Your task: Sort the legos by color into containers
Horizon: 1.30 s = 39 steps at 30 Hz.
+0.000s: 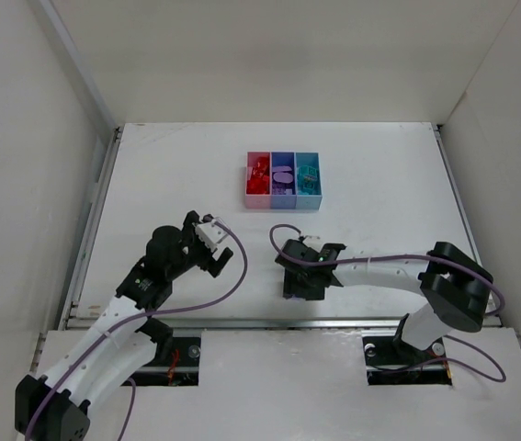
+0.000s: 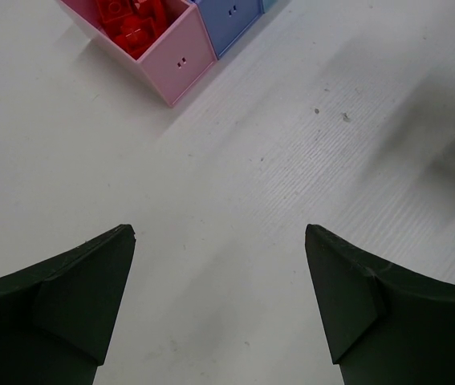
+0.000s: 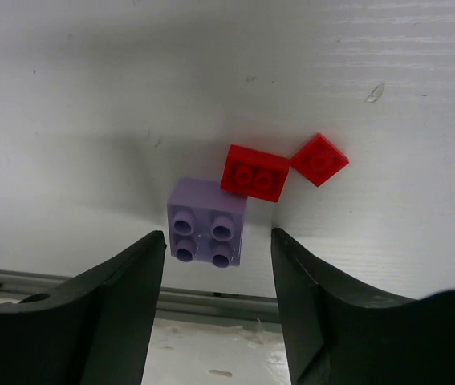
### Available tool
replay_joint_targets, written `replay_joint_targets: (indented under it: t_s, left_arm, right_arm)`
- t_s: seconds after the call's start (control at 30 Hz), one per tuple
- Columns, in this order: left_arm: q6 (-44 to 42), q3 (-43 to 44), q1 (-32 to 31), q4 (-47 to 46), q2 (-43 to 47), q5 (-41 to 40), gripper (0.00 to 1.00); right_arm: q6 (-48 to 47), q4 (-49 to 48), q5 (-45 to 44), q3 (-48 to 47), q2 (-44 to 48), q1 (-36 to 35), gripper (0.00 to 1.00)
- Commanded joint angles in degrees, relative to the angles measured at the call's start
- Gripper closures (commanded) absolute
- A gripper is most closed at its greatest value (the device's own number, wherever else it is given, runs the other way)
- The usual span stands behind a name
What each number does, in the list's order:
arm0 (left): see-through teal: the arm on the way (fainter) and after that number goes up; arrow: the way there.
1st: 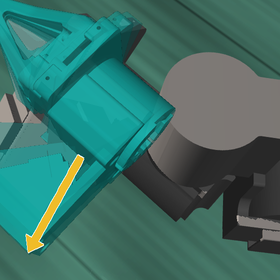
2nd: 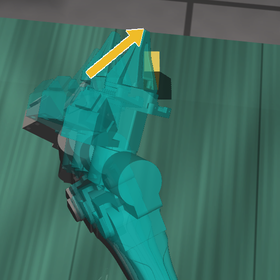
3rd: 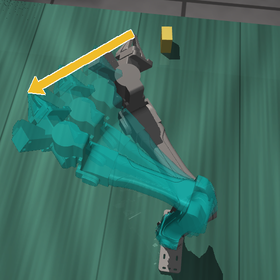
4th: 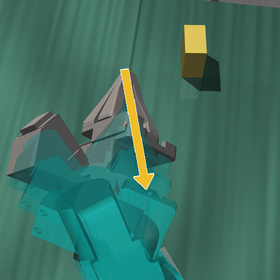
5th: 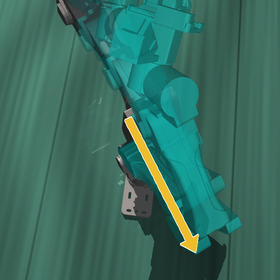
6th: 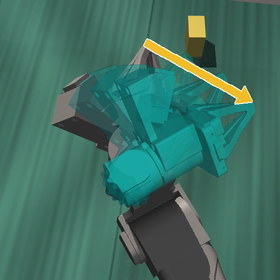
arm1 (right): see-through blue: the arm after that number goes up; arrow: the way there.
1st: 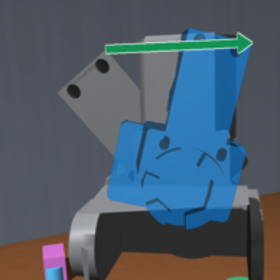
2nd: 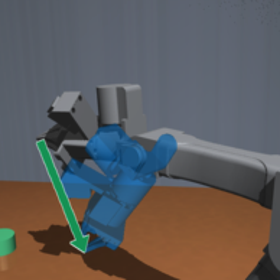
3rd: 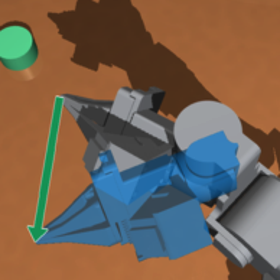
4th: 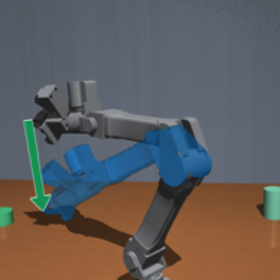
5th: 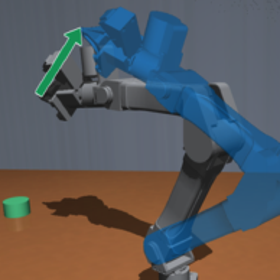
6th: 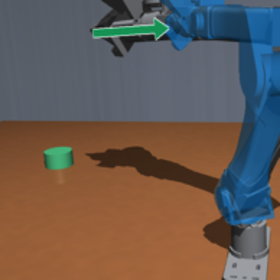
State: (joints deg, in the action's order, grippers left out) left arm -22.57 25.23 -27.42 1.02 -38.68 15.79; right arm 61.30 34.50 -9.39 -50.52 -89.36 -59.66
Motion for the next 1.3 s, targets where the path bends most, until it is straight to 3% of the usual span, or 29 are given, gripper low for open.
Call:
replay_joint_targets:
  t_s: [0.0, 0.2, 0.27, 0.3, 0.43, 0.47, 0.7, 0.73, 0.83, 0.97, 1.13, 1.27]
  left_arm:
    - [1.0, -0.3, -0.4, -2.9, 1.9, 0.2, 0.15]
    - [1.0, -0.3, -0.4, -2.9, 2.5, -0.4, 0.15]
    - [1.0, -0.8, -0.4, -2.9, 2.5, -0.4, 0.15]
    - [1.0, -0.8, -0.4, -2.9, 2.5, -0.4, 0.15]
    - [1.0, -0.8, -0.4, -2.9, 2.5, -0.4, 0.15]
    - [1.0, -0.8, -0.4, -2.9, 2.5, -0.4, 0.15]
    - [1.0, -0.8, -0.4, -4.0, 2.5, -1.6, 0.15]
    - [1.0, -0.8, -0.4, -4.0, 3.0, -2.4, 0.15]
    - [1.0, -0.8, -0.4, -4.5, 3.5, -3.7, 0.15]
    - [1.6, -0.8, -0.4, -4.5, 4.7, -5.8, 0.15]
    - [1.6, -1.3, -0.4, -6.2, 5.7, -9.5, 0.14]
    - [1.6, -1.9, 0.2, -6.2, 5.2, -10.5, 0.14]
  right_arm:
    - [2.8, 0.7, -4.0, -1.9, 0.4, -0.5, 0.40]
    - [1.5, -1.1, -4.0, -1.9, -1.0, -0.5, 0.46]
    - [1.5, -1.1, -3.4, -2.6, -1.8, -0.5, 0.54]
    - [0.9, -1.1, -3.4, -2.6, -2.3, -0.5, 0.67]
    - [-0.4, 0.3, -3.4, -4.8, -1.8, -1.7, 0.98]
    - [-2.0, 0.9, -3.4, -5.8, -1.2, -2.3, 1.00]
    - [-17.2, 4.9, -8.1, -19.2, 1.6, -5.2, 1.00]
    - [-18.7, 5.6, -12.6, -21.5, 2.2, -4.2, 1.00]
    - [-26.6, 4.1, -14.1, -30.7, -0.3, 0.6, 1.00]
    - [-33.8, 4.2, -12.8, -45.1, -10.4, 10.9, 1.00]
    - [-39.4, 7.2, -10.0, -66.2, -26.9, 17.5, 1.00]
    - [-41.6, 7.2, -10.6, -76.3, -36.0, 21.0, 1.00]
